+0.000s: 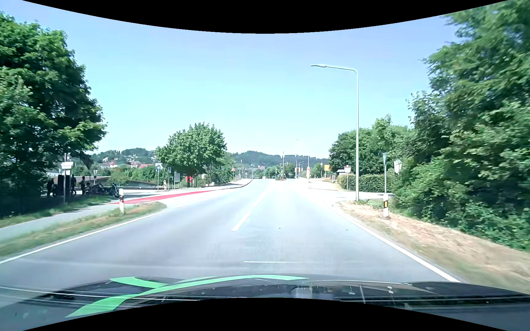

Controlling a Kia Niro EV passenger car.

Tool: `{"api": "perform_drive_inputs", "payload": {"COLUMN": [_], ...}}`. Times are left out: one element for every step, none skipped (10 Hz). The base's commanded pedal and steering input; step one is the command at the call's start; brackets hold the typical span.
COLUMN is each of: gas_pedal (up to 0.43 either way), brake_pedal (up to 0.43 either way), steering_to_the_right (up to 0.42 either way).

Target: Follow the waypoints while adhering to traffic rules and regulations

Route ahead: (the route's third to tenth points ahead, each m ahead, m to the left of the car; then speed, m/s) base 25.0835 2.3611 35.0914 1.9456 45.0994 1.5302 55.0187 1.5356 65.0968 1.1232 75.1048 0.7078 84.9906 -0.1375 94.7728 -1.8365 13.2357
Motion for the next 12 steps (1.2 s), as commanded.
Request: {"api": "perform_drive_inputs", "payload": {"gas_pedal": [0.000,0.000,0.000,0.000,0.000,0.000,0.000,0.000,0.000,0.000,0.000,0.000], "brake_pedal": [0.000,0.000,0.000,0.000,0.000,0.000,0.000,0.000,0.000,0.006,0.018,0.012], "steering_to_the_right": [-0.001,-0.001,-0.001,0.000,-0.001,0.001,0.004,0.004,0.004,0.004,0.004,0.004]}}
